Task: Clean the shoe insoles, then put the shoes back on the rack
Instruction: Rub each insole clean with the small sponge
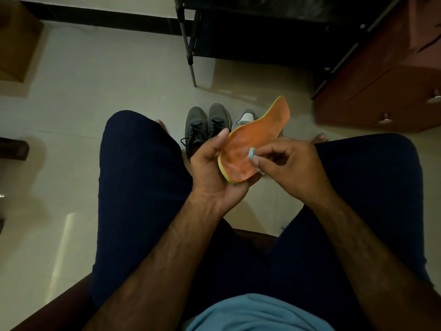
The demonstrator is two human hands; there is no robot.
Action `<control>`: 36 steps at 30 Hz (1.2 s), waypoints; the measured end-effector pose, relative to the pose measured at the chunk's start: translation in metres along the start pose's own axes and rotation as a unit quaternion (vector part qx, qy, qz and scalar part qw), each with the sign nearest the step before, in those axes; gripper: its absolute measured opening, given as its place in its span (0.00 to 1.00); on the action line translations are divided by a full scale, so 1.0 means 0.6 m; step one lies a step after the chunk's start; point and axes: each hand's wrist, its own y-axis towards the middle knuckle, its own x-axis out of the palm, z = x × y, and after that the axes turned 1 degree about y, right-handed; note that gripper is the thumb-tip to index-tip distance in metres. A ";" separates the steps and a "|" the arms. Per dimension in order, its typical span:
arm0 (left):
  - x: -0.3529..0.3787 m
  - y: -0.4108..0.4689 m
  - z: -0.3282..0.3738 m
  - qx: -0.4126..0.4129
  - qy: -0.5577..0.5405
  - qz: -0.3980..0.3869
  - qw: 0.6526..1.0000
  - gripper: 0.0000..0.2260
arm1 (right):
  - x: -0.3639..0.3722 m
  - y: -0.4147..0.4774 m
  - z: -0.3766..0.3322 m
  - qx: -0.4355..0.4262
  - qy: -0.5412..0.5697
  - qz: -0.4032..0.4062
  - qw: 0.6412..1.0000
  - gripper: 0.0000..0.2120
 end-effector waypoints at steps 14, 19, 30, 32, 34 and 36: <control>-0.002 0.011 -0.011 0.057 -0.041 -0.009 0.997 0.34 | 0.031 -0.010 -0.032 0.024 -0.056 0.020 0.998 0.05; -0.002 0.014 -0.013 0.068 -0.050 -0.016 0.996 0.39 | 0.018 0.007 -0.027 0.061 -0.049 0.053 0.996 0.04; 0.005 0.009 -0.018 0.069 -0.067 -0.007 0.995 0.32 | 0.008 0.015 -0.021 0.087 -0.063 0.072 0.992 0.04; 0.003 0.006 -0.018 0.074 -0.070 0.000 0.995 0.32 | 0.010 0.018 -0.018 0.084 -0.084 0.083 0.989 0.03; 0.000 0.004 -0.014 0.074 -0.073 0.001 0.995 0.32 | 0.021 0.004 -0.028 0.070 -0.091 0.048 0.992 0.03; 0.001 0.003 -0.014 0.072 -0.063 0.012 0.995 0.33 | 0.026 -0.008 -0.036 0.071 -0.079 0.006 0.994 0.05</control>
